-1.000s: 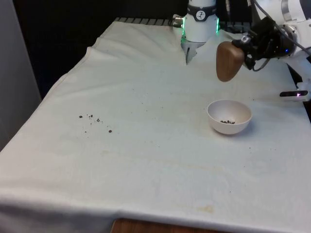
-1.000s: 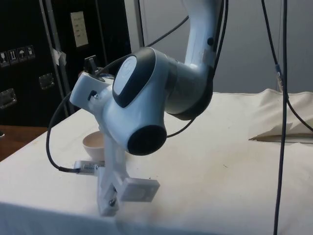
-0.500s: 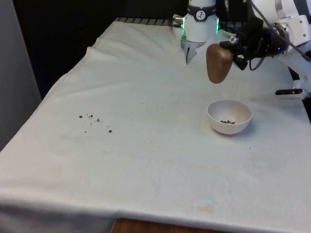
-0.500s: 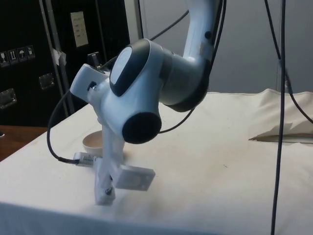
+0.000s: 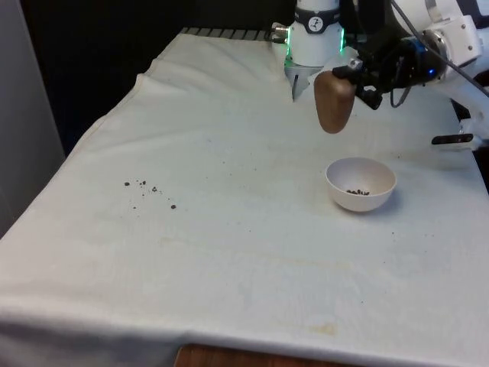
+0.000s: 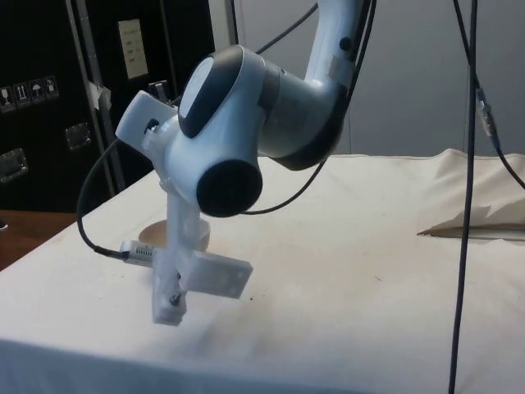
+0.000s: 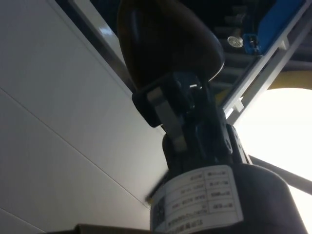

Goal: Pour the coffee beans from the cup into the bowl.

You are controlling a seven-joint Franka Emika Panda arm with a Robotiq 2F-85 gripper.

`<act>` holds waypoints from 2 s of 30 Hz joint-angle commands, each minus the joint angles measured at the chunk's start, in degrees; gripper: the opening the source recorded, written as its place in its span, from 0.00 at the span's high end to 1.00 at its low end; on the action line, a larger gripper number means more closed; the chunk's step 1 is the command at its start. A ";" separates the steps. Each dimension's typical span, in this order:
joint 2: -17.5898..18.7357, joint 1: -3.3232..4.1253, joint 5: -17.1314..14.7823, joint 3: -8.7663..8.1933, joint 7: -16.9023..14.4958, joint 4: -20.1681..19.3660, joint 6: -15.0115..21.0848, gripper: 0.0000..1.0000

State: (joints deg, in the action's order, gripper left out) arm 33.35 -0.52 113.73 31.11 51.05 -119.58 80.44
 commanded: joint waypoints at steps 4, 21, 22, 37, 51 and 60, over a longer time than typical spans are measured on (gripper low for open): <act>-1.32 -1.03 -0.74 0.06 0.06 -0.29 2.75 1.00; -4.35 -1.78 -4.35 -2.29 0.86 -0.52 10.03 1.00; -4.53 -1.78 -4.64 -2.46 0.92 -0.52 10.49 1.00; -6.88 -1.83 -8.82 -5.16 0.86 -0.86 16.67 1.00; -9.22 -1.89 -12.49 -7.68 0.11 -1.89 21.43 1.00; -10.66 -1.78 -15.47 -9.00 -0.29 -2.58 23.89 1.00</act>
State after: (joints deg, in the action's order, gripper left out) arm 23.09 -1.78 98.84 21.89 51.34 -121.81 103.25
